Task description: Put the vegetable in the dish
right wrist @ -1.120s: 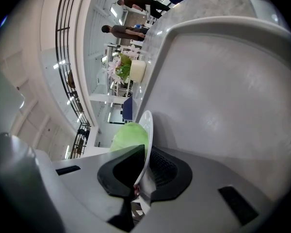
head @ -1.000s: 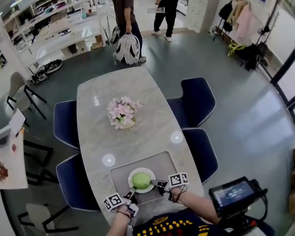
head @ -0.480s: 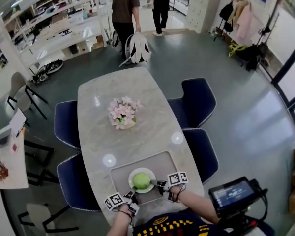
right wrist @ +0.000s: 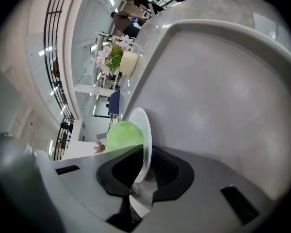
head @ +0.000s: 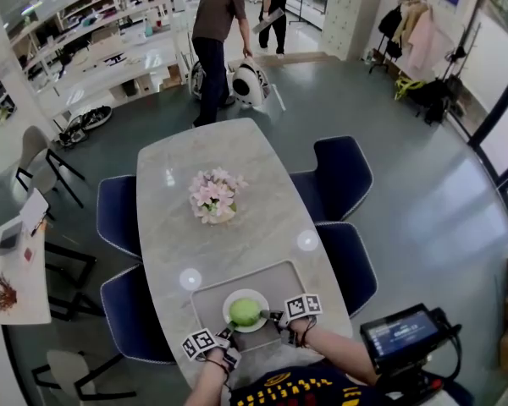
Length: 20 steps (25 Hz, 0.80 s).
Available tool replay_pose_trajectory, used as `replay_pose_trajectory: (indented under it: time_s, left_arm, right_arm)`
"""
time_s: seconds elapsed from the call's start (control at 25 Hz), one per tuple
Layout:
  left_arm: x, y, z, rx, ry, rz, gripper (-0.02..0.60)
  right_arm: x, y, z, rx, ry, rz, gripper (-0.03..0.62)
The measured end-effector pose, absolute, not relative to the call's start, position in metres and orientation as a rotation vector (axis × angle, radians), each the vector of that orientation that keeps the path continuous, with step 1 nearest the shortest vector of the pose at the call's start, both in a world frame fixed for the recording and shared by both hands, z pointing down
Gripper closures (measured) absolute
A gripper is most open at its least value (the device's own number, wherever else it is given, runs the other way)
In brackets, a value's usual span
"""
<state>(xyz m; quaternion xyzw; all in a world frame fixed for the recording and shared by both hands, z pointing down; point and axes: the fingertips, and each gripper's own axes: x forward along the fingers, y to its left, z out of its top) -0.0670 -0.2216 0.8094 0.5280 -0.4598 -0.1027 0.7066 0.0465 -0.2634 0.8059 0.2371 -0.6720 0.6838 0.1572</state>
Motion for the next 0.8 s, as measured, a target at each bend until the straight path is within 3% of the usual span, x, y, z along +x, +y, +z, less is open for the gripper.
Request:
replay_pose_trajectory:
  time_s: [0.4,0.8]
  left_arm:
    - [-0.074,-0.220,0.807,1.254,-1.120,-0.021,0.548]
    - [-0.084,-0.214,0.809,1.230,-1.141,-0.062,0.548]
  right_arm:
    - [0.048,-0.260,0.804,0.711,-1.911,1.706,0.545]
    - [0.056,-0.262,0.804,0.731,-1.919,1.498,0.509]
